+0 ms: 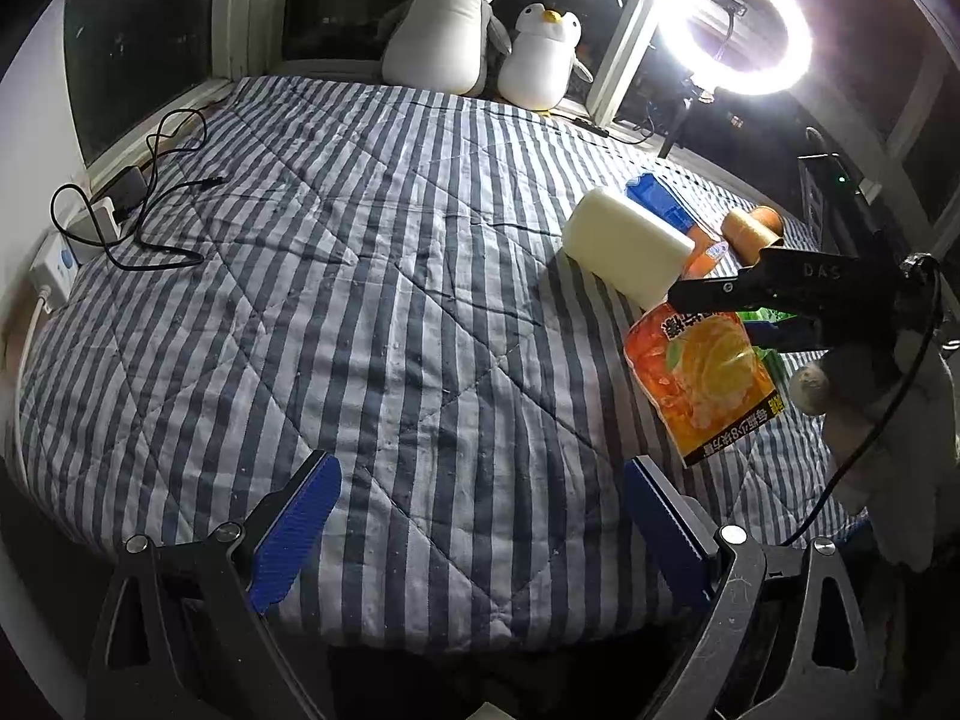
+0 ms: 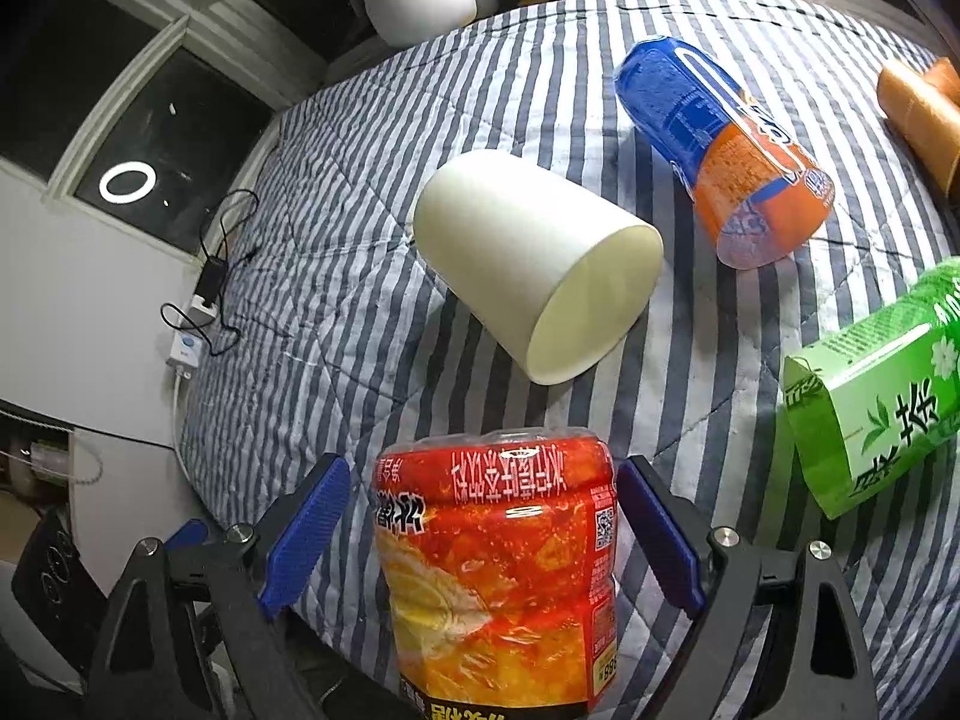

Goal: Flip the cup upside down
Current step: 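Close the right gripper on the orange bottle while the left gripper releases it, then turn the orange bottle cap-down with the right gripper and lower it onto the cover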

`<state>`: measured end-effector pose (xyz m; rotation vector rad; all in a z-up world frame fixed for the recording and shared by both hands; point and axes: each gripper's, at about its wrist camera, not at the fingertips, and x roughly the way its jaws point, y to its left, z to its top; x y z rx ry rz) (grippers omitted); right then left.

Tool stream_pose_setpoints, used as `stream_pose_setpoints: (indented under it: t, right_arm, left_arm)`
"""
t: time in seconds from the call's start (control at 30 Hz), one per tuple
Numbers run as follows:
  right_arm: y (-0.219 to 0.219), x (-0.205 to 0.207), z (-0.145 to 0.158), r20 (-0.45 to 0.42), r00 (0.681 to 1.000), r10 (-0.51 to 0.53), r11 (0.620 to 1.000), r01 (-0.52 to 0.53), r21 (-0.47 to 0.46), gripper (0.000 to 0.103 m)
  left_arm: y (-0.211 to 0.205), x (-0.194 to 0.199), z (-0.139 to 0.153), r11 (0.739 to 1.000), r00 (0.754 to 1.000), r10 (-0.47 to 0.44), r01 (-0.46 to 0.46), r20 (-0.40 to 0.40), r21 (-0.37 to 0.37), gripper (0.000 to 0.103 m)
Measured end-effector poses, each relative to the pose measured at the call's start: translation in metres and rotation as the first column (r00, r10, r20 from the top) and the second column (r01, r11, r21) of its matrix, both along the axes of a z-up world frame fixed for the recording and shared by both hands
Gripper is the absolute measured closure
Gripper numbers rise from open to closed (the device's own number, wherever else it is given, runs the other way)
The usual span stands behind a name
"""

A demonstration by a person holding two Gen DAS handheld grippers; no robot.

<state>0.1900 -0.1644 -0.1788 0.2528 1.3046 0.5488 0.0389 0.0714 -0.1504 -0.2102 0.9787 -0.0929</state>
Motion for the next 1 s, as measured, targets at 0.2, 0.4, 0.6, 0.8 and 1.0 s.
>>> stream_pose_setpoints:
  t: [0.2,0.4,0.6,0.8,1.0]
  right_arm:
    - [0.005,0.000,0.002,0.011,0.999,0.034,0.998,-0.033,-0.048,0.015]
    - [0.006,-0.004,0.008,0.032,0.998,0.057,0.995,-0.054,-0.085,0.022]
    - [-0.008,-0.016,0.021,0.098,0.995,0.031,0.997,-0.023,-0.080,0.022]
    - [-0.026,-0.035,0.038,0.210,0.978,-0.007,0.995,0.027,-0.091,0.022]
    - [-0.045,-0.050,0.051,0.347,0.933,-0.095,0.993,0.112,-0.028,0.022]
  left_arm:
    - [0.001,0.000,0.001,1.000,1.000,0.002,-0.002,0.006,0.000,0.007]
    - [0.001,0.000,0.001,1.000,1.000,0.009,-0.009,0.008,-0.007,0.007]
    - [-0.004,0.003,0.004,1.000,1.000,0.001,-0.001,0.017,-0.015,0.007]
    - [-0.013,0.006,0.009,1.000,0.999,-0.021,0.021,0.034,-0.022,0.007]
    - [-0.029,0.008,0.013,0.998,0.998,-0.051,0.053,0.047,-0.027,0.007]
